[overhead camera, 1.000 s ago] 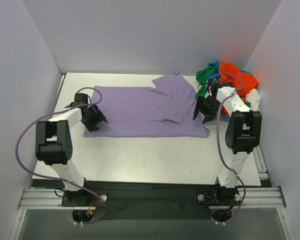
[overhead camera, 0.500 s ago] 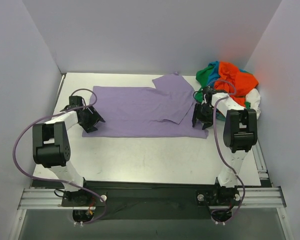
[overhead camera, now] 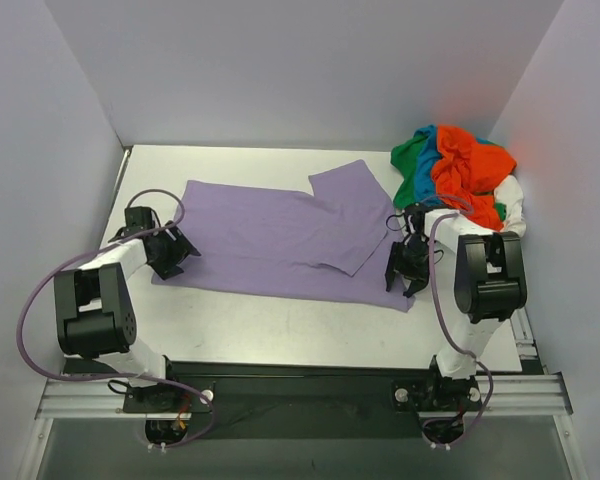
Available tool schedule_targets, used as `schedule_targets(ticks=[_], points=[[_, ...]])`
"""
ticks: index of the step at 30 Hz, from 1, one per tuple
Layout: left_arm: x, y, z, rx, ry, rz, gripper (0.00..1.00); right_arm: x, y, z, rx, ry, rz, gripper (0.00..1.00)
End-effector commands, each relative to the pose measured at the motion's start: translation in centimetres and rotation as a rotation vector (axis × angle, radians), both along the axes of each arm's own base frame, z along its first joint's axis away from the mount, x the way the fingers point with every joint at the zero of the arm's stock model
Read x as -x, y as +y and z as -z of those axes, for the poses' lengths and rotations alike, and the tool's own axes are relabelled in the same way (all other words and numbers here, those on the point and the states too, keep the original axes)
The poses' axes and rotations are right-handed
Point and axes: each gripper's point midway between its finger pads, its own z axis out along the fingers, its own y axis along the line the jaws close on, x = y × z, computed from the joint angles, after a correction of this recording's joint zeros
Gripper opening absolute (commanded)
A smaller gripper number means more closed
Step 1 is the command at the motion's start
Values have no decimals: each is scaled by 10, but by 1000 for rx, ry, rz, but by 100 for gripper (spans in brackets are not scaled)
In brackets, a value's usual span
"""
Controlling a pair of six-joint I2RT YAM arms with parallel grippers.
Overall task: Fold and stack the t-shirts
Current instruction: Fold the flattened tshirt in 1/3 of the way
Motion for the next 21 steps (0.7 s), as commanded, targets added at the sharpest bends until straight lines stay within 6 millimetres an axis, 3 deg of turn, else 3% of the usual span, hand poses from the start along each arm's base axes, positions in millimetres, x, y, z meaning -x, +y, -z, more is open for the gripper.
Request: schedule_targets(ticks=[1, 6, 11, 15, 18, 21], points=[[66, 23, 36, -112, 225, -14, 79, 41, -4, 0, 46, 110, 2, 51], [88, 25, 26, -128, 207, -22, 80, 64, -1, -3, 67, 108, -33, 51], [99, 25, 10, -152, 163, -7, 80, 72, 3, -14, 74, 74, -59, 52], [93, 18, -14, -163, 84, 12, 80, 53, 13, -48, 78, -64, -104, 54], [81, 15, -42, -192, -8, 34, 80, 32, 35, -71, 59, -189, -198, 56], [76, 9, -62, -232, -61, 80, 80, 17, 68, -75, -31, -246, -260, 56]])
